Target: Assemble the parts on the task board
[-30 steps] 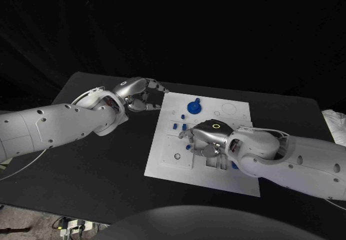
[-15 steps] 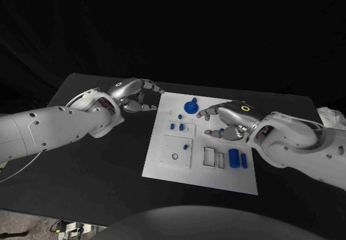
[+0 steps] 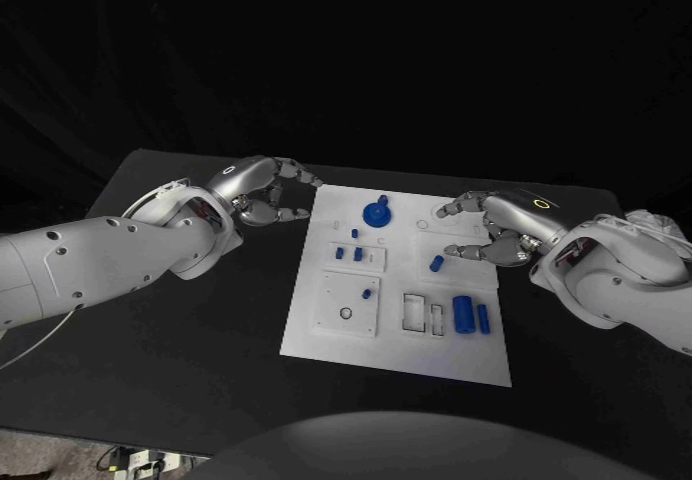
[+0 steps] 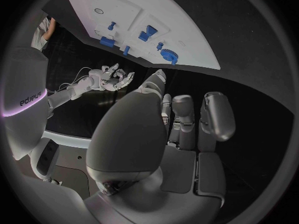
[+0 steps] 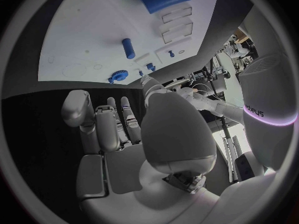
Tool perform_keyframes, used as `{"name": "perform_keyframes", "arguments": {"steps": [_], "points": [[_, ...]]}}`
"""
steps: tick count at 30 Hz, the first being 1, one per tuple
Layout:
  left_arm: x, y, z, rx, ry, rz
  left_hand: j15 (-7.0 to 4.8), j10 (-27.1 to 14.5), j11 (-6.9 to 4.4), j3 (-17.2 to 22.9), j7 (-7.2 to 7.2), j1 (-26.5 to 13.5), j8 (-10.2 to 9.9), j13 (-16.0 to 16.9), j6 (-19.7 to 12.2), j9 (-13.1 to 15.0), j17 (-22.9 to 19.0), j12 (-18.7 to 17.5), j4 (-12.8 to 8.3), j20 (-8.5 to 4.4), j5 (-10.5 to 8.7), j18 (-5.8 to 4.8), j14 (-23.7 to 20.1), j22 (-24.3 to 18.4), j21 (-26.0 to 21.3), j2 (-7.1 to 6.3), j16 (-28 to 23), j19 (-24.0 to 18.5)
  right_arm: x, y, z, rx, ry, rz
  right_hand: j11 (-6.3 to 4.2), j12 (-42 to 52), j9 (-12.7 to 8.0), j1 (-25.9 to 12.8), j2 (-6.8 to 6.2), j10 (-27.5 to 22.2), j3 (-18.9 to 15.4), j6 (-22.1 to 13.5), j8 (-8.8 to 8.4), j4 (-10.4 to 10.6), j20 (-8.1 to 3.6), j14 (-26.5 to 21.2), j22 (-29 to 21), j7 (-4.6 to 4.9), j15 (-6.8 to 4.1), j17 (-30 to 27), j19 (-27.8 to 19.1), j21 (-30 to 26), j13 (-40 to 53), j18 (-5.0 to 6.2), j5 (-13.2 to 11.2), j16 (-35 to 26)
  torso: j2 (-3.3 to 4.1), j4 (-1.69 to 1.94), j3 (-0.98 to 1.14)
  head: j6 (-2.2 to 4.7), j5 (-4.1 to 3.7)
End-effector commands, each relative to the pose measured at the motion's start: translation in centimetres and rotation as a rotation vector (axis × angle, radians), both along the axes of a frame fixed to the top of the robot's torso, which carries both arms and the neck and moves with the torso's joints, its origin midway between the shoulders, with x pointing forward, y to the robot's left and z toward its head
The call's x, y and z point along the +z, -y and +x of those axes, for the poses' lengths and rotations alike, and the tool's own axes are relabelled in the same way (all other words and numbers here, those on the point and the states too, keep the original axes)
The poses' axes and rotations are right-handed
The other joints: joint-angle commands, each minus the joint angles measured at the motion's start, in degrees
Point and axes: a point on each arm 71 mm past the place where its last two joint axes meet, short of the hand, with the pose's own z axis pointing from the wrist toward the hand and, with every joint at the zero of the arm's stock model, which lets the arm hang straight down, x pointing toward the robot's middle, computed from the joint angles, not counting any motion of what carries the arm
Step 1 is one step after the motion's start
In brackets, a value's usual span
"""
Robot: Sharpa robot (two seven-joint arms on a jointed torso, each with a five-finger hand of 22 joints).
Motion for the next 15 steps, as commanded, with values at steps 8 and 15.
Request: {"name": "perform_keyframes", "arguments": {"steps": [8, 15], "points": [[0.0, 0.1, 0.0, -0.005, 0.005, -0.016, 0.28, 0.1, 0.48, 0.32, 0.17, 0.0, 0.19, 0.05, 0.23, 0.08, 0.0, 0.09, -0.06, 0.36, 0.36, 0.07, -0.09, 9.66, -0.11, 0.54, -0.08, -0.07, -3.1, -0.2, 0.3, -0.001, -0.091, -0.045, -1.09, 4.84, 0.84, 2.1, 0.83, 5.74, 0.64, 2.67, 1.53, -3.03, -0.24, 0.2, 7.25, 0.38, -0.05, 0.2, 0.35, 0.76, 0.42, 0.24, 5.68, 0.52, -0.05, 0.07, 0.07, 0.0, 0.06], [-0.1, -0.1, 0.0, 0.003, 0.0, -0.014, 0.3, 0.11, 0.52, 0.37, 0.2, -0.01, 0.18, 0.05, 0.24, 0.08, 0.01, 0.09, -0.06, 0.38, 0.4, 0.08, -0.09, 9.65, -0.13, 0.61, -0.08, -0.07, -3.9, -1.0, 0.6, 0.015, -0.102, -0.04, -1.86, 9.03, 2.02, 0.35, 1.13, 8.92, -0.39, 2.75, 2.38, -3.35, -0.62, 0.85, 7.52, 0.94, -0.55, 0.55, 1.32, 1.84, 2.11, 0.04, 0.85, 0.9, -0.01, 0.14, -0.02, 0.0, 0.04]]}}
